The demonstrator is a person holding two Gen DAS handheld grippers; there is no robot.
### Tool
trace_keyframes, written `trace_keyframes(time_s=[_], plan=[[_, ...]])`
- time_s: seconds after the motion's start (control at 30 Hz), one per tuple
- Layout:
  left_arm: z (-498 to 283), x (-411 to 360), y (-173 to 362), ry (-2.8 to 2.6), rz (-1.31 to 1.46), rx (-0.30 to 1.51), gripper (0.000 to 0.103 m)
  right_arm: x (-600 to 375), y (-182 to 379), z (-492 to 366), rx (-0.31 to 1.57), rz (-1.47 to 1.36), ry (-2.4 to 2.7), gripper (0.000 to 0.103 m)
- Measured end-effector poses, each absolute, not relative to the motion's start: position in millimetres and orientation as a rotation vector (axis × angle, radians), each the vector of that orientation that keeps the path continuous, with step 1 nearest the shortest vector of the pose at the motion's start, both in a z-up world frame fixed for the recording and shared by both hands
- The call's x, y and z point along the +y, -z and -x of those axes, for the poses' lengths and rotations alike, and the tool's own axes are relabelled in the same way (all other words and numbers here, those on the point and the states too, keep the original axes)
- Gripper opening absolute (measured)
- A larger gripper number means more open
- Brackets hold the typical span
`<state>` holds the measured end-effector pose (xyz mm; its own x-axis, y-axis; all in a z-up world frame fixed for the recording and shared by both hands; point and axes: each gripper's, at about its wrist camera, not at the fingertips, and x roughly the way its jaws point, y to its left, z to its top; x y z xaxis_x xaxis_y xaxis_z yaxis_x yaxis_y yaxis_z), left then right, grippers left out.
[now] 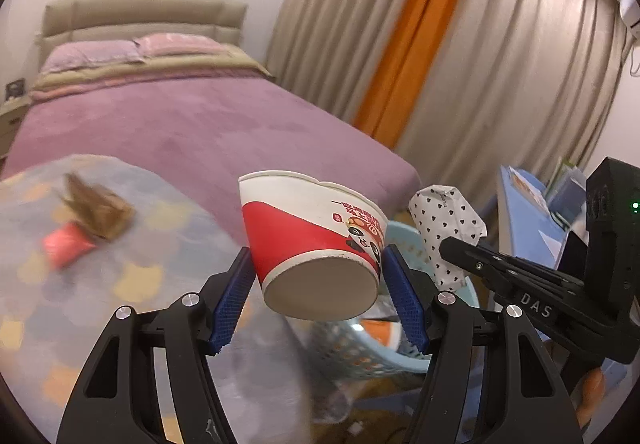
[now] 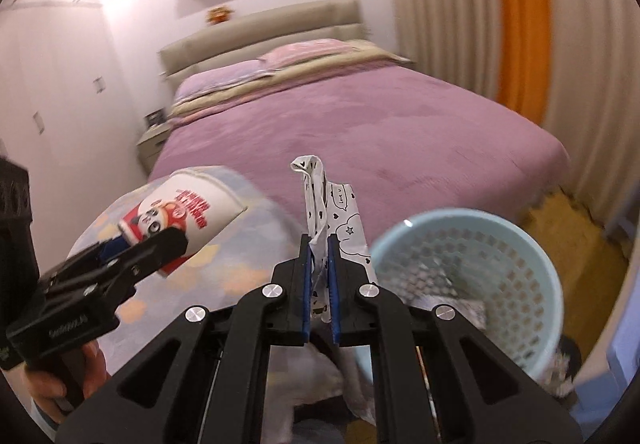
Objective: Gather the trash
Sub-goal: 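Carry the red cup and polka-dot paper over the basket and release both, then move both open tools back over the table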
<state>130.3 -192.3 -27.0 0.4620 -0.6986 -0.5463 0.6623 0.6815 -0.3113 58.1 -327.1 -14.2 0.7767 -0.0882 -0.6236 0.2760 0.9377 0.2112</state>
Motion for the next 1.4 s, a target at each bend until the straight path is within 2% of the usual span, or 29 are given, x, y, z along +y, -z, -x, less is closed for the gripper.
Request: trace_keyframes(time_s=[0.33, 0.6, 0.67, 0.77, 0.83, 0.9, 0.93, 1.4], plan=[[-129.2, -267.6, 64.0, 0.915, -0.028, 0.8, 0.063, -397.5, 53.2, -44.6, 0.761, -0.453, 0.336, 0.006], [-134.1, -289.7, 82.6, 0.946, -0.045, 0.863, 0.065, -424.5, 84.4, -41.0, 0.824, -0.529, 0.368, 0.006], [-136.5, -293.4, 85.9, 0.953, -0.033, 0.88, 0.071, -431.5, 90.6, -39.1, 0.838, -0.55, 0.383, 0.007], [-136.3, -294.0, 89.9, 0.952, -0.027, 0.892, 0.072, -438.8, 95.3, -37.5, 0.841, -0.566, 0.392, 0.015], [-134.6, -293.6, 91.0, 0.953, -0.027, 0.892, 0.072, -442.3, 97.2, -34.8, 0.831, -0.573, 0.401, 0.025], [-132.5, -288.8, 89.9, 0.954, -0.019, 0.894, 0.072, -443.4, 96.4, -31.4, 0.817, -0.571, 0.41, 0.042], [-132.2, -287.7, 89.1, 0.956, -0.015, 0.895, 0.072, -442.7, 96.4, -30.5, 0.812, -0.572, 0.408, 0.044], [-124.0, -213.3, 52.3, 0.885, 0.07, 0.791, 0.074, -397.1, 59.5, -33.0, 0.748, -0.489, 0.291, 0.045]])
